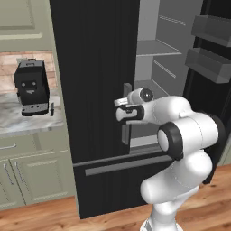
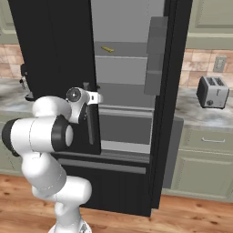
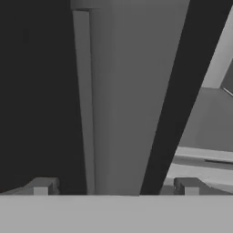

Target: Retrieve the butter from the fridge and place it on a plate on the dining table. Then retrieve the butter knife by the fridge and place it near the plate.

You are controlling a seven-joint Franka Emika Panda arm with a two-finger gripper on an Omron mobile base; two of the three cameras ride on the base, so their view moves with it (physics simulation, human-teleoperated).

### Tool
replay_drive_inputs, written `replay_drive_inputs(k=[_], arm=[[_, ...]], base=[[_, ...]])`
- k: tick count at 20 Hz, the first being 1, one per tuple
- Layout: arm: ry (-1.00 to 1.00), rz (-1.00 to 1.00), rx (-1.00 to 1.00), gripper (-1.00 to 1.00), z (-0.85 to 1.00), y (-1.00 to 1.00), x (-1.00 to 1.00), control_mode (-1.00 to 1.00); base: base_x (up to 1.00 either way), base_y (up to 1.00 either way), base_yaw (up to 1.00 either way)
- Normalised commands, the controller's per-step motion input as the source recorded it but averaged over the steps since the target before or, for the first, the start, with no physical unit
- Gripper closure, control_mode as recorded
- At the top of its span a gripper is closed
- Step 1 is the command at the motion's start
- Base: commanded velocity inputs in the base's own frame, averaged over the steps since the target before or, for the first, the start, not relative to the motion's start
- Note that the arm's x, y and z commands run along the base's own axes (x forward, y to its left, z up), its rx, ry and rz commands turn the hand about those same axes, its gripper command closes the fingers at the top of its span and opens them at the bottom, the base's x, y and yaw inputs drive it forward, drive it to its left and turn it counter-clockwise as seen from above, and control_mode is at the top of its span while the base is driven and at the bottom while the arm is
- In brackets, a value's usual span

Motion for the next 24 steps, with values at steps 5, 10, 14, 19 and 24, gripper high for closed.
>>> replay_drive_inputs(k=[5, 10, 14, 19, 24], arm=[[-0.07, 0.01, 0.0, -1.0, 0.0, 0.01, 0.52, -1.0], [-0.01, 0.0, 0.0, 1.0, 0.0, 0.03, 0.36, -1.0], [0.0, 0.0, 0.0, 1.0, 0.0, 0.0, 0.0, -1.0], [0.03, -0.07, -0.05, 1.0, 0.14, 0.01, -0.27, -1.0], [0.13, -0.13, -0.07, 1.0, 0.3, 0.16, -0.45, -1.0]], base=[[0.0, 0.0, 0.0], [0.0, 0.0, 0.0], [0.0, 0.0, 0.0], [0.0, 0.0, 0.0], [0.0, 0.0, 0.0]])
